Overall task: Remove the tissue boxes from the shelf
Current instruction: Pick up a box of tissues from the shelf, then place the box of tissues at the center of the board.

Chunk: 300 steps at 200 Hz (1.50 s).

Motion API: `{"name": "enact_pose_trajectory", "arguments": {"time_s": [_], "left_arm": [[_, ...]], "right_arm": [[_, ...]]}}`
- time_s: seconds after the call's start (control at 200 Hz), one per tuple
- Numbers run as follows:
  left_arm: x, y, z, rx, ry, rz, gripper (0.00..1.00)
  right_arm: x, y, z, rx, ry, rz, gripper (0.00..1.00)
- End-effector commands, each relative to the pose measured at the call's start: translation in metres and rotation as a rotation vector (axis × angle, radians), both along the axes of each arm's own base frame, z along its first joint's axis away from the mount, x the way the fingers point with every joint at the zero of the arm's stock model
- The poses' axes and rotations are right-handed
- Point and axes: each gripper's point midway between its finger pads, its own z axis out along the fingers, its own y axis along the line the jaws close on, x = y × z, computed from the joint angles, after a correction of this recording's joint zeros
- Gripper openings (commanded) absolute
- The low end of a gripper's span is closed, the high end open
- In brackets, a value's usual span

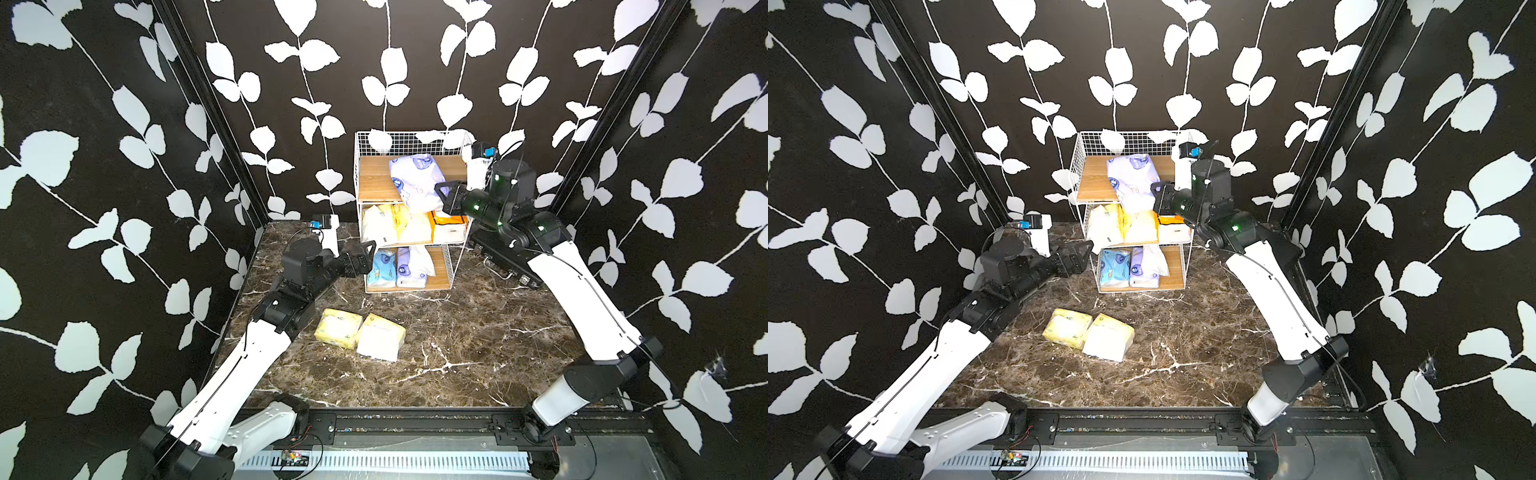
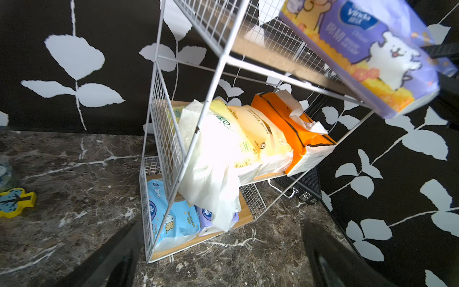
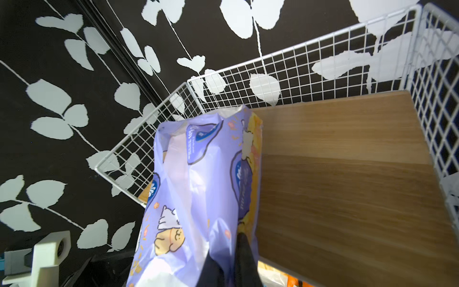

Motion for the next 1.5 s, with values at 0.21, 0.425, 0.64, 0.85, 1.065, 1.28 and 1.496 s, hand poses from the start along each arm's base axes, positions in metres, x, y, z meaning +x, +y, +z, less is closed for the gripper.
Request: {"name": "enact_pose_trajectory", "arguments": {"time_s": [0.21,0.425,0.64,0.85,1.065,1.28,1.496], "left_arm": [[-0.033,0.042,-0.014,0.100,0.008,0.122,0.99],[-0.057,0.065,-0.041,0.091,0.078,0.186,0.99],[-0.086,0.086,-0.067,0.102,0.125,0.226,0.99],[-0.097,0.088,-0.083,0.085,0.169,0.216,0.99],[-0.101,0.088,-0.104,0.038,0.226,0.230,0.99],[-0.109,0.095,-0.113,0.026,0.206,0.247,0.99],[-0.105,0.088,-0.117,0.035,0.234,0.220,0.99]], "right_arm": [[-0.078,-0.009,0.004,-0.060,-0.082,0.208,0.00],[-0.120,-0.008,-0.093,-0.142,0.026,0.363,0.00],[-0.143,-0.011,-0.205,-0.252,0.223,0.432,0.00],[-0.159,-0.019,-0.279,-0.312,0.321,0.436,0.00],[-0.163,-0.033,-0.329,-0.405,0.390,0.350,0.00],[-0.167,-0.045,-0.369,-0.386,0.465,0.271,0.00],[-0.175,-0.054,-0.386,-0.393,0.495,0.246,0.00]]}}
